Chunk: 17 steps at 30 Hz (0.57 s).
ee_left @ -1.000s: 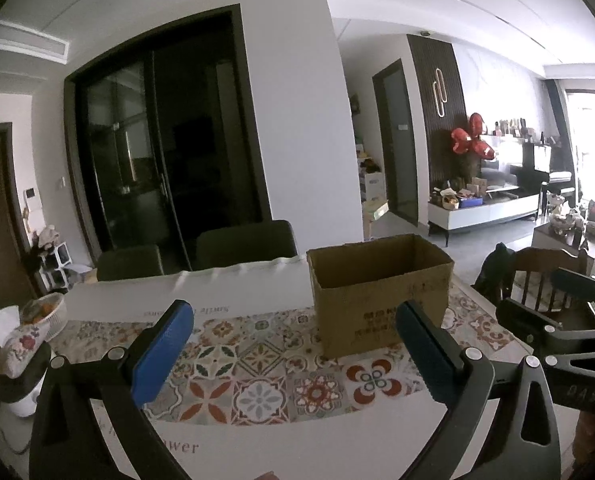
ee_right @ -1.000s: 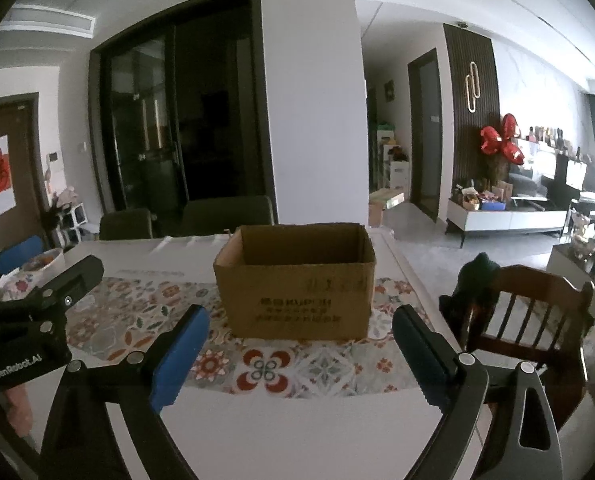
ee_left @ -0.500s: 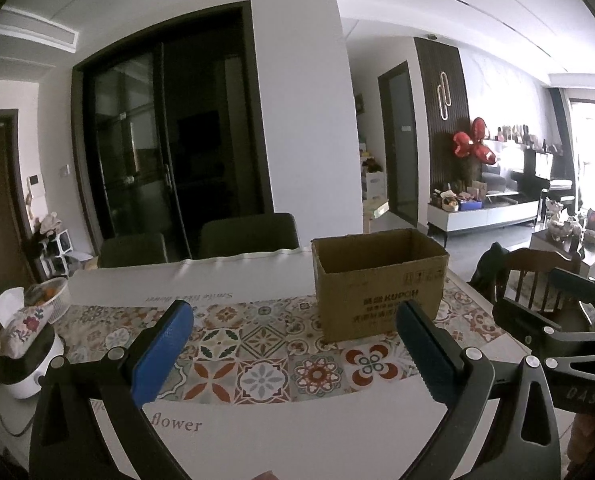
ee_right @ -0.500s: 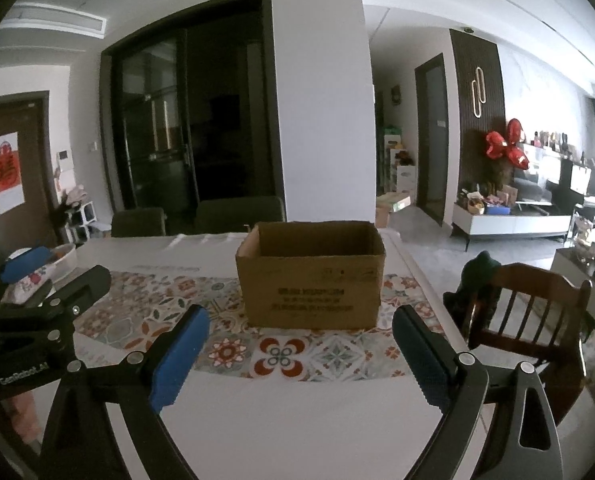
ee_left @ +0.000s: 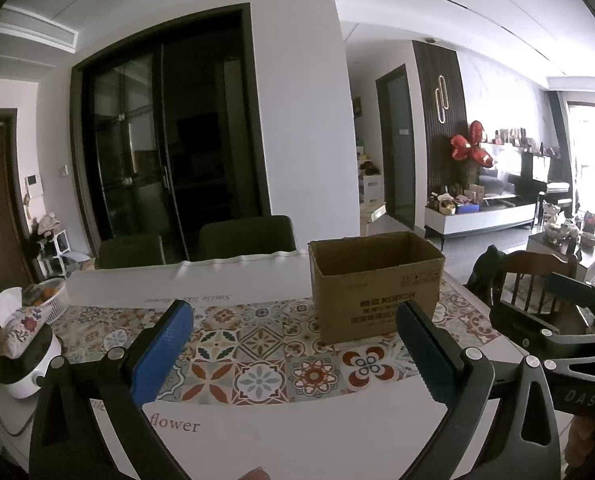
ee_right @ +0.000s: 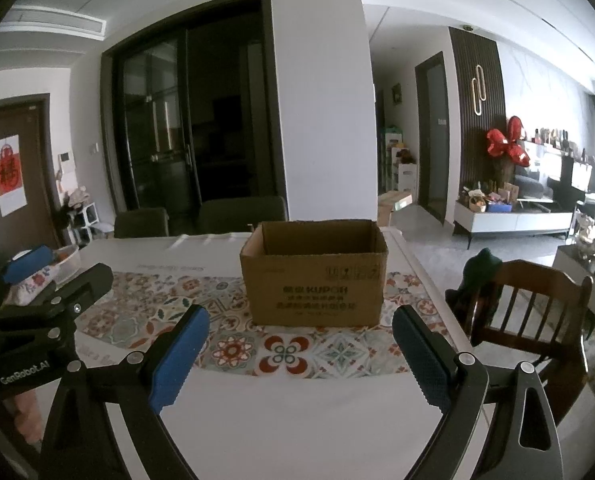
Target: Organize snacks
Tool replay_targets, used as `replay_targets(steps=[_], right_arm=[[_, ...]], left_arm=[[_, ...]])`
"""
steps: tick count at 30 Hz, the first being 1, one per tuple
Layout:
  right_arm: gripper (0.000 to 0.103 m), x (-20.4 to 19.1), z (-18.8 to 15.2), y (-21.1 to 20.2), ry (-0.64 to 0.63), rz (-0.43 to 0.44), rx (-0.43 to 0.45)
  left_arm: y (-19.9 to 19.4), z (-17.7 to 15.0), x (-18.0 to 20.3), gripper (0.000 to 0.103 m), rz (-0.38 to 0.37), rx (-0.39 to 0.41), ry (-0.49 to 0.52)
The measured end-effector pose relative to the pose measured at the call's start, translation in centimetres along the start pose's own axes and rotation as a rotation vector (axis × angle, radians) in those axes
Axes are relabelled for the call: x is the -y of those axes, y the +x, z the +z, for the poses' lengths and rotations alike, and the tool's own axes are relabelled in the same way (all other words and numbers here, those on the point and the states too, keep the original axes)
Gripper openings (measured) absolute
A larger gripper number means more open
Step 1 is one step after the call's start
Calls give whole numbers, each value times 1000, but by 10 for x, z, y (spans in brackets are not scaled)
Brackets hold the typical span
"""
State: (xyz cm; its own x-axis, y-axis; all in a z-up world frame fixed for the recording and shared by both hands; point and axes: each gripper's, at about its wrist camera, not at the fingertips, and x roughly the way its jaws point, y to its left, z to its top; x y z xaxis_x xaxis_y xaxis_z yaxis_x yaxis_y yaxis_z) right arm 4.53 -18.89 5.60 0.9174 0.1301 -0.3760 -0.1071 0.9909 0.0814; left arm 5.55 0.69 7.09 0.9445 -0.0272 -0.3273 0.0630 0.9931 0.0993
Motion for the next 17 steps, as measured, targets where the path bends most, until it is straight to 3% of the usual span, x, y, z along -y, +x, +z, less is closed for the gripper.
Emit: replay_targets(steps=[17], right_arm=[[94, -1, -1, -2, -2, 0, 0]], left_arm=[[-1, 1, -3, 103, 0, 2, -1]])
